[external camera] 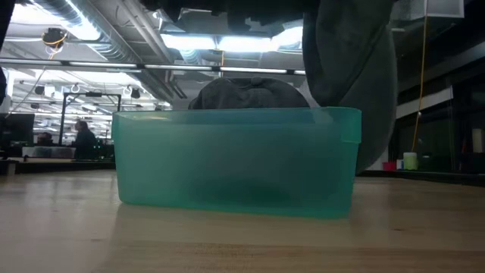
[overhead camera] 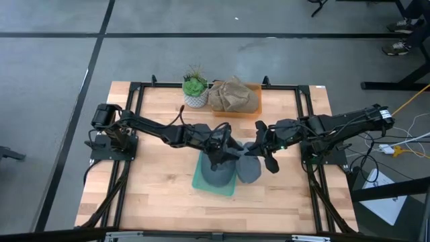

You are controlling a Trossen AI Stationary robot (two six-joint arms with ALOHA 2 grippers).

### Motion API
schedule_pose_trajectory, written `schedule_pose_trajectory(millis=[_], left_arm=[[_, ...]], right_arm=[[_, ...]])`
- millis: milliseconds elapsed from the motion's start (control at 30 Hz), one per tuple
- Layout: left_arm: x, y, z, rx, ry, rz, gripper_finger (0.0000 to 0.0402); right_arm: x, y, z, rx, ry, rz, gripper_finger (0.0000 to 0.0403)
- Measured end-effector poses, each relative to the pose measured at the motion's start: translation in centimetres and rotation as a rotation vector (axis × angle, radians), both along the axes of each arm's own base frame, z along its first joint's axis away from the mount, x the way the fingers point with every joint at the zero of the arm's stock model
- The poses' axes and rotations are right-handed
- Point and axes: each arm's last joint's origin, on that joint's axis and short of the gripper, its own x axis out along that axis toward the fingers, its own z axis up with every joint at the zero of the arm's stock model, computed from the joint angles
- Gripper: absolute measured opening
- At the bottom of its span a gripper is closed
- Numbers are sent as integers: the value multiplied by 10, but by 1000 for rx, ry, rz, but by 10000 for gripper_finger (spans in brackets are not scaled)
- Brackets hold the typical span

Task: Pick & Place hat
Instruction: Put the blue cap into the green bin

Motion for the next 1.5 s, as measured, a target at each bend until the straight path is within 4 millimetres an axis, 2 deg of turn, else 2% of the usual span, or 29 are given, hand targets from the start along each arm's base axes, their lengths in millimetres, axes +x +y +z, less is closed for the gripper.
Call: schedule_pose_trajectory(millis=[133,300,367,600,667,767,833,933,1067,1233,1367,1500], left_arm=[[0,0,0,-24,5,-4,128],[0,0,-1,-80,29,7,39],[0,0,-2,-106,47,12,18],[-2,2,-5,-125,135,87,22],[0,4,-1,-114,182,140,19],[1,8,6,-123,264,206,18],[2,12,10,-141,287,236,20],[5,16,22,-156,291,260,20],[6,23,38,-181,334,309,20],[6,42,64,-259,337,421,20],[4,64,84,-330,336,493,20],[1,89,104,-393,294,566,21]], right_arm=[[0,0,0,3,2,-2,9],[0,0,0,1,6,-1,11],[0,0,-1,3,11,-3,16],[-2,-1,-3,58,54,-42,69],[-2,0,-4,96,69,-40,91],[-5,3,-3,246,123,14,118],[-9,5,1,327,141,57,128],[-20,6,2,357,189,39,131],[-38,3,0,331,263,-49,125],[-57,-2,3,221,238,-217,117],[-63,-6,7,108,150,-322,117],[-60,-9,7,9,94,-470,117]])
